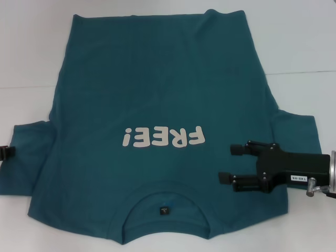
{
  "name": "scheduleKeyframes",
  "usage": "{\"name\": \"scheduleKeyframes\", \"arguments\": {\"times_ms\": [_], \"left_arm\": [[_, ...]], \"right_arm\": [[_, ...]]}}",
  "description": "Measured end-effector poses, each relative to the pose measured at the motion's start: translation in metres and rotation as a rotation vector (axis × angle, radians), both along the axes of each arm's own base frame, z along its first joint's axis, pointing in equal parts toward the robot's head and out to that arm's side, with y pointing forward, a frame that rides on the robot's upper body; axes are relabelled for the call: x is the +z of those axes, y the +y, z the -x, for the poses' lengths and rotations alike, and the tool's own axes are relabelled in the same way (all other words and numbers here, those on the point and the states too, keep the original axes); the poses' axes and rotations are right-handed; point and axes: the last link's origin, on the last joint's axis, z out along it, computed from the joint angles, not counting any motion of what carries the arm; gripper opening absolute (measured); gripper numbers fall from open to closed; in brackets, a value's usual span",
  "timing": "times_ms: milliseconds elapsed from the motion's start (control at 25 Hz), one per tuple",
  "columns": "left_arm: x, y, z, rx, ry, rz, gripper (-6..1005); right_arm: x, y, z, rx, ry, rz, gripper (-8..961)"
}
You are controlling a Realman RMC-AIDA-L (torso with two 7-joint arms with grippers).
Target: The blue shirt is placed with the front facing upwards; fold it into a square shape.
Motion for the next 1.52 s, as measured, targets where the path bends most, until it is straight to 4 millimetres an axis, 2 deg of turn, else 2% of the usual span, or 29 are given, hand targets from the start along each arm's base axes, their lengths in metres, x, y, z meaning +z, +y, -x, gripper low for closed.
{"name": "scheduleKeyframes", "arguments": {"times_ms": [560, 1000, 1240, 1520], "left_arm": [[0.017, 0.016, -0.009, -0.071, 0.149, 0.038, 32], [0.018, 0.029, -0.018, -0.122, 0.295, 0.101, 32], [0.019, 0.030, -0.018, -0.124, 0.312, 0.108, 32], [0.031, 0.032, -0.021, -0.134, 0.332, 0.072, 31]], "right_arm": [[0.000, 0.000, 0.000, 0.001, 0.000, 0.001, 939], [-0.001, 0.001, 0.001, 0.003, 0.001, 0.002, 939], [-0.001, 0.000, 0.001, 0.000, 0.001, 0.002, 939], [-0.001, 0.000, 0.000, -0.001, 0.001, 0.001, 939]]}}
